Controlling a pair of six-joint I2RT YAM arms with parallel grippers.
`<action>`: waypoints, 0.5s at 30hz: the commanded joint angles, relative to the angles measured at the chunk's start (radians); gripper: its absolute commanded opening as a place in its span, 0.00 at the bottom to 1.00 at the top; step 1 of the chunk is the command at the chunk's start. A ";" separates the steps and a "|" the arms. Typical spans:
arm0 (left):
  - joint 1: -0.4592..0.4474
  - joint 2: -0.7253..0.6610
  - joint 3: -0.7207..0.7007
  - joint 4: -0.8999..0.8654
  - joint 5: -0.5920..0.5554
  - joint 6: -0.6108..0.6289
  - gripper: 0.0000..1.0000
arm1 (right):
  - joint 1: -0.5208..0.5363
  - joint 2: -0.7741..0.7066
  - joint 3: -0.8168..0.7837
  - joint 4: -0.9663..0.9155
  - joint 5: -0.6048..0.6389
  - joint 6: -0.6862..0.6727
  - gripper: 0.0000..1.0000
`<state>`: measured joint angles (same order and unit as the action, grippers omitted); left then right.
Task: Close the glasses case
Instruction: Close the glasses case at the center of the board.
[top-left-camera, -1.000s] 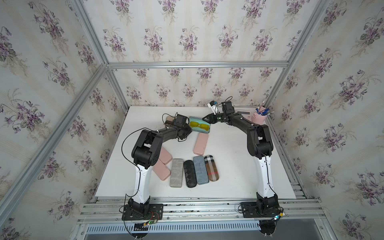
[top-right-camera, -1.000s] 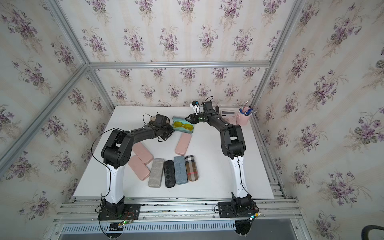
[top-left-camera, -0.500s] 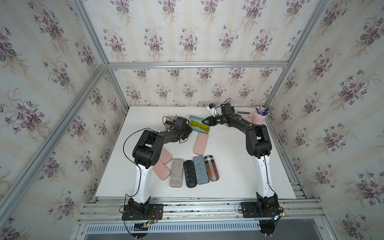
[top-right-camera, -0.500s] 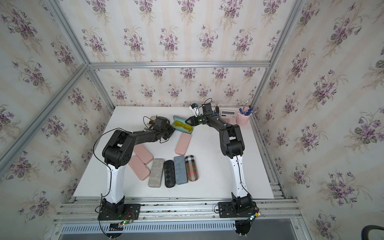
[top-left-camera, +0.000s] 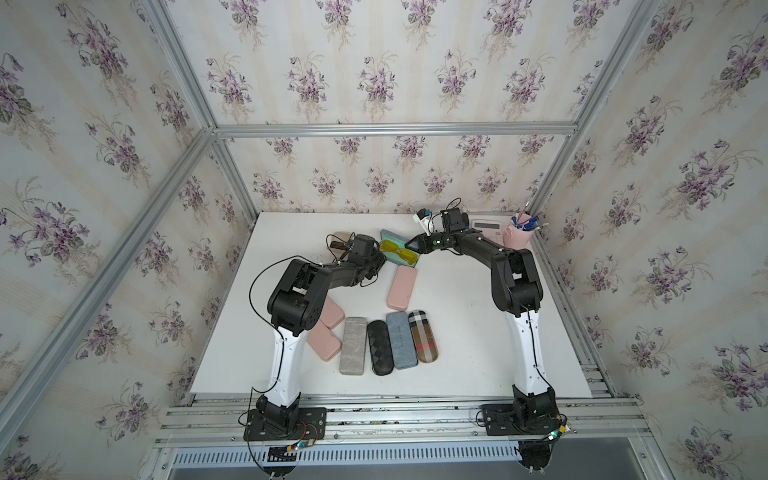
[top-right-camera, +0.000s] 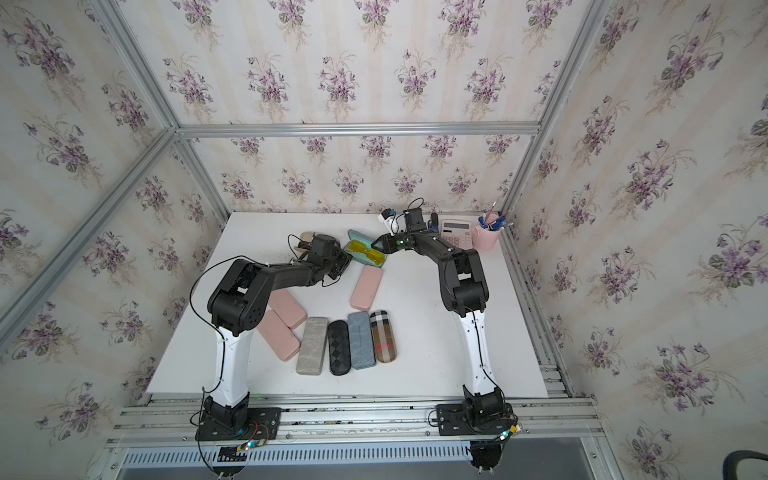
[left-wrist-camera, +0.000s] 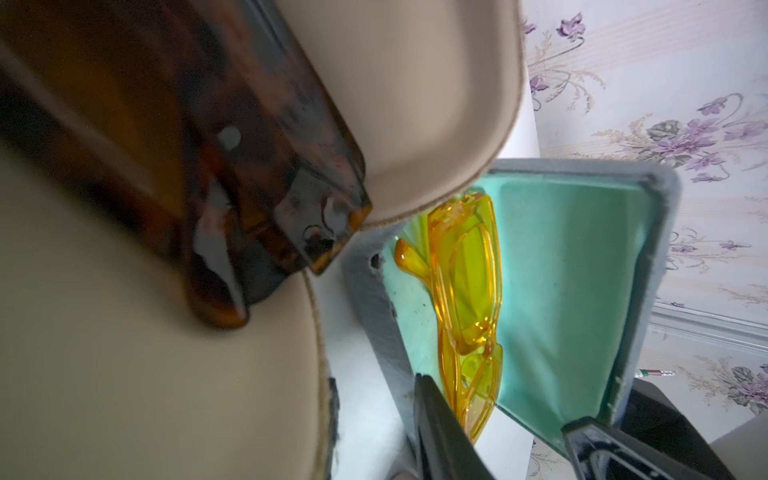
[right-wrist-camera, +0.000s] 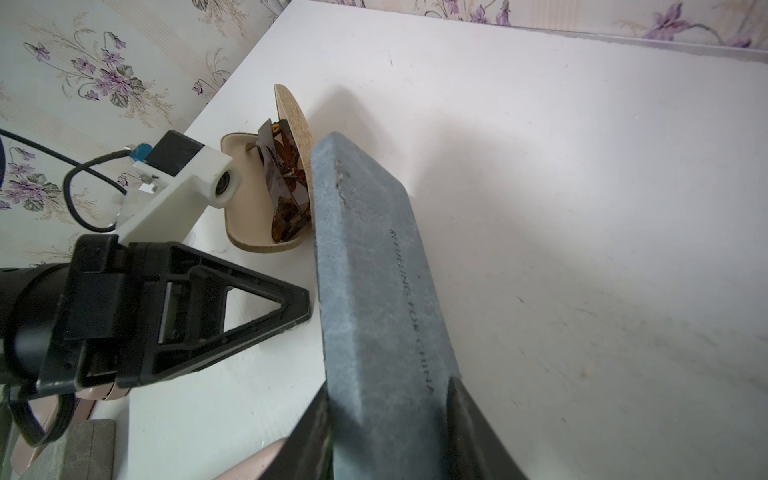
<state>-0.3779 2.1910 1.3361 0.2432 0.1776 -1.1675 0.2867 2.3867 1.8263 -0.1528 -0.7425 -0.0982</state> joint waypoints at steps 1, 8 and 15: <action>0.000 0.006 0.001 -0.038 -0.013 0.003 0.34 | 0.000 -0.010 -0.018 0.019 -0.018 0.004 0.42; 0.001 0.010 -0.004 -0.039 -0.009 0.004 0.33 | -0.006 -0.035 -0.044 0.078 -0.081 0.053 0.47; 0.002 0.008 -0.005 -0.042 -0.007 0.010 0.33 | -0.027 -0.038 -0.050 0.157 -0.189 0.153 0.49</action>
<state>-0.3771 2.1925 1.3354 0.2436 0.1787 -1.1671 0.2665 2.3631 1.7775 -0.0490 -0.8669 -0.0036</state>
